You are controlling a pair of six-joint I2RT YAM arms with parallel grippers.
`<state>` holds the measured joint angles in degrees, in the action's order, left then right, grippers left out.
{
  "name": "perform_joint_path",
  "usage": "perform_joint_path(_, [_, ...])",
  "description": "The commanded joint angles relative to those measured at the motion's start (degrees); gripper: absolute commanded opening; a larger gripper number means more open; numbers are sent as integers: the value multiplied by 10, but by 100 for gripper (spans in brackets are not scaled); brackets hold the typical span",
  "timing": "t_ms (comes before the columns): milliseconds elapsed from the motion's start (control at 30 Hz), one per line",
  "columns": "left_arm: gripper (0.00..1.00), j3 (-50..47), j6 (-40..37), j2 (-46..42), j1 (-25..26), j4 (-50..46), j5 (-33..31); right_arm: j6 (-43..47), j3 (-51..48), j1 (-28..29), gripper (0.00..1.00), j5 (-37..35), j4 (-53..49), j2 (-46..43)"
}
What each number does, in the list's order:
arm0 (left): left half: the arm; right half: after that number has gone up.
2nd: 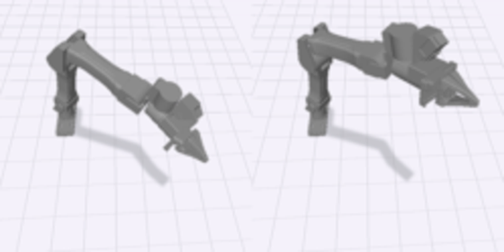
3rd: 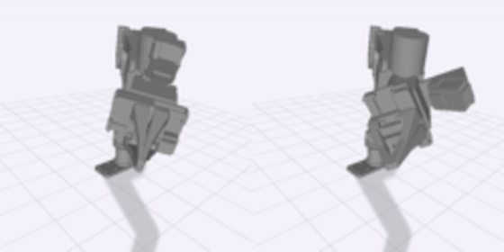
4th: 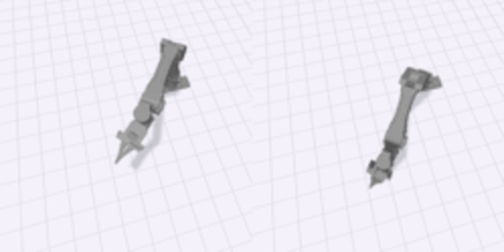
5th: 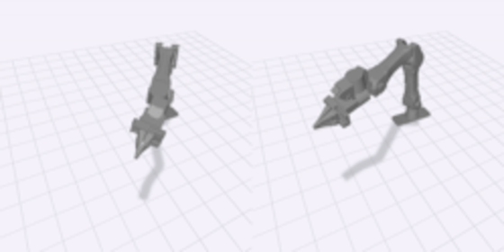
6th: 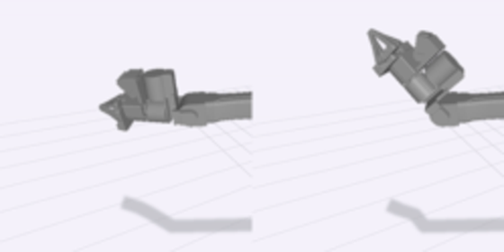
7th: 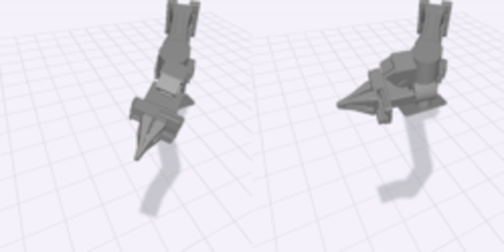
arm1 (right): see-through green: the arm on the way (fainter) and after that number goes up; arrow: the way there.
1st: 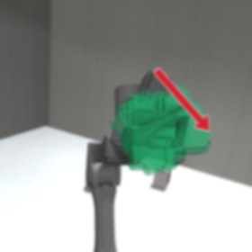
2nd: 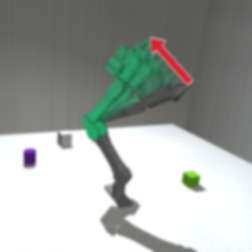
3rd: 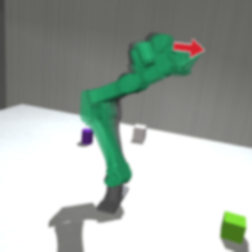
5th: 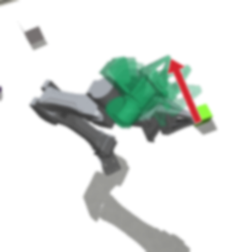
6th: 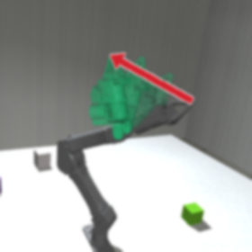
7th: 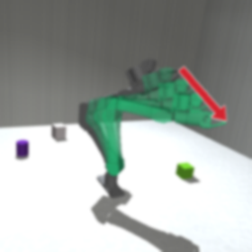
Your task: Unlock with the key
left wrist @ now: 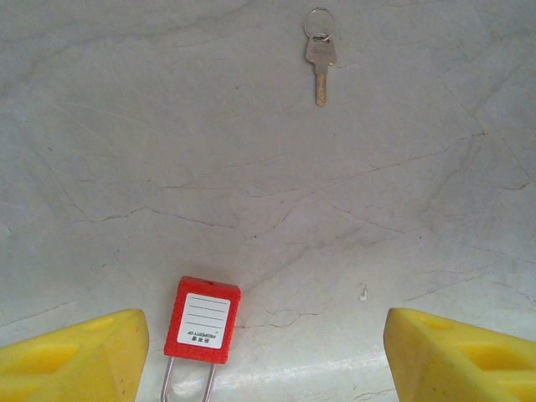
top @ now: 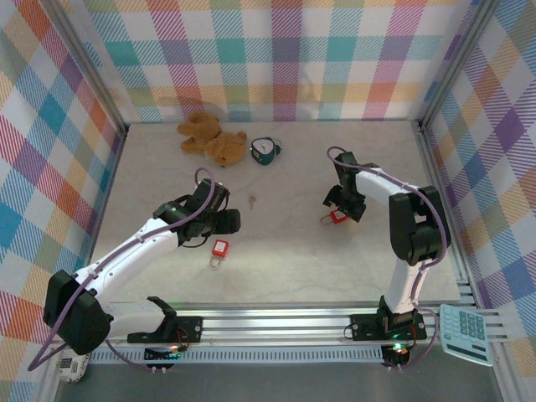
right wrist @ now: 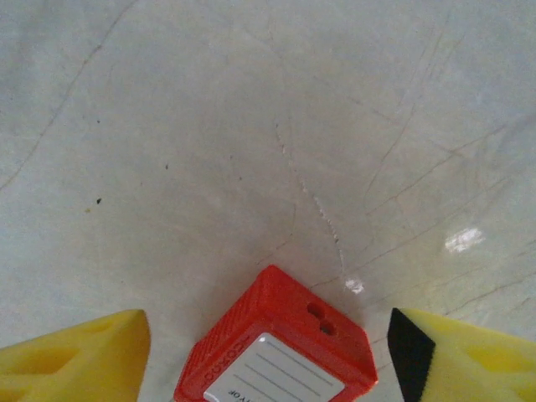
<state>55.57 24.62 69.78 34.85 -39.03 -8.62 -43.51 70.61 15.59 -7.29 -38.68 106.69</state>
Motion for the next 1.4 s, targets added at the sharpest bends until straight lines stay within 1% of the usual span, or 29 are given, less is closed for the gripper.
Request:
perform_joint_path(0, [74,-9,-9,-17,6,-10,-1,-17,-3,2,70,9,-8,10])
perform_joint_path(267, [74,-23,-11,-44,6,-19,-8,-4,-13,19,66,22,5,15])
perform_joint_path(500, [74,-22,-11,-55,6,-26,-4,59,10,53,58,7,-4,28])
perform_joint_path(633, [74,-22,-11,-63,6,-32,-4,66,-2,60,56,41,25,24])
perform_joint_path(733, [74,-20,-10,-67,6,-34,1,77,8,74,55,49,23,30])
perform_joint_path(933, [74,-19,-4,-70,6,-37,4,79,10,129,55,70,35,34])
perform_joint_path(1133, [74,-17,0,-66,7,-36,18,62,20,179,56,152,46,40])
perform_joint_path(1233, [74,-11,0,-55,6,-39,19,37,6,183,59,200,67,25])
perform_joint_path(1300, [73,-5,1,-42,6,-38,24,32,2,183,60,198,67,4])
perform_joint_path(1367, [73,5,1,-24,8,-36,29,37,8,180,64,200,58,-16])
